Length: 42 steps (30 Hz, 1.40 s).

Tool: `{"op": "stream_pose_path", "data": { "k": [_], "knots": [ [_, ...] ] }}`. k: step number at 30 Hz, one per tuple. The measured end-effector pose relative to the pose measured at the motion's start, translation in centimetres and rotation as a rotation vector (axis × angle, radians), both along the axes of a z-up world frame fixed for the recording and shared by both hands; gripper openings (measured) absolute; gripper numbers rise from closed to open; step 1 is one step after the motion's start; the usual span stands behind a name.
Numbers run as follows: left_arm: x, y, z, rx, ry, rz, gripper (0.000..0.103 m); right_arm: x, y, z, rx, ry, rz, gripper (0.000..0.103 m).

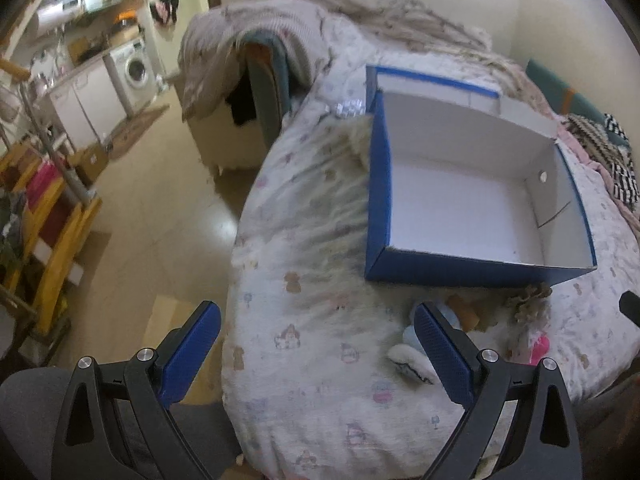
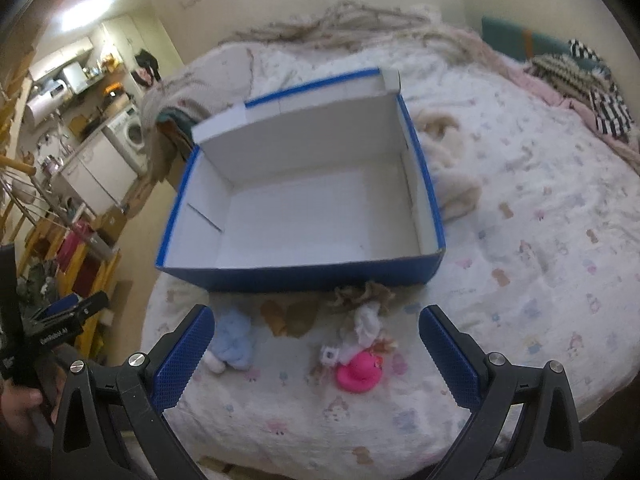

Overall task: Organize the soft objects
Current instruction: 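Grasp the light-blue slipper with the left tool while the right tool grasps the bagged white sock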

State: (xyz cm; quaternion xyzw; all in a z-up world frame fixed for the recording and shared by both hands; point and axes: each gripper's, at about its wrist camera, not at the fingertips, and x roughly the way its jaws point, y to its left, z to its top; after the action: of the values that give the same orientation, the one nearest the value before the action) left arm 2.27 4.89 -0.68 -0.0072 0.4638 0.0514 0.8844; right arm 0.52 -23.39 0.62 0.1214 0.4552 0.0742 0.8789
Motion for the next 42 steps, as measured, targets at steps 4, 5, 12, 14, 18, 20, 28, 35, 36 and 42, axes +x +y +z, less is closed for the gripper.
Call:
{"op": "stream_pose_path", "data": {
  "k": [4,5,12,14,18,20,28,35,36,42],
  "knots": [
    [1.7,-0.1,-0.8,-0.012,0.077,-0.017,0.097,1.7,0.0,-1.3,-0.01,0.089,0.04,0.103],
    [2.1,-0.2,-1.0,-0.015,0.097,-0.022,0.097,2.1,0.0,-1.6,-0.002,0.109,0.052,0.103],
    [4.8,-1.6,-3.3,-0.079,0.242,-0.052,0.097,4.4,-0.4,-4.4,0.07,0.215,0.049,0.103],
    [5.4,-2.2,-4.8,-0.106,0.306,-0.065,0.097,4.6,-0.6,-5.5,0.085,0.233,0.03,0.103],
    [6.4,-3.8,-8.6,-0.155,0.438,-0.095,0.097,4.6,-1.0,-7.1,0.103,0.279,0.001,0.103],
    [6.9,-5.1,-10.5,-0.13,0.479,-0.119,0.097,4.7,-1.3,-7.4,0.107,0.287,-0.006,0.103],
    [7.4,-6.8,-15.2,-0.192,0.581,-0.132,0.097,5.2,-2.6,-8.7,0.207,0.33,-0.019,0.095],
    [7.6,-8.3,-16.4,-0.172,0.597,-0.18,0.061,5.9,-0.6,-11.0,0.294,0.467,0.059,0.058],
    [7.6,-8.8,-16.5,-0.169,0.587,-0.187,0.06,5.9,-0.1,-11.5,0.282,0.497,0.059,0.057],
    [7.4,-10.0,-15.5,-0.151,0.582,-0.218,0.039,6.9,2.1,-13.7,0.198,0.589,0.089,0.041]
  ]
}}
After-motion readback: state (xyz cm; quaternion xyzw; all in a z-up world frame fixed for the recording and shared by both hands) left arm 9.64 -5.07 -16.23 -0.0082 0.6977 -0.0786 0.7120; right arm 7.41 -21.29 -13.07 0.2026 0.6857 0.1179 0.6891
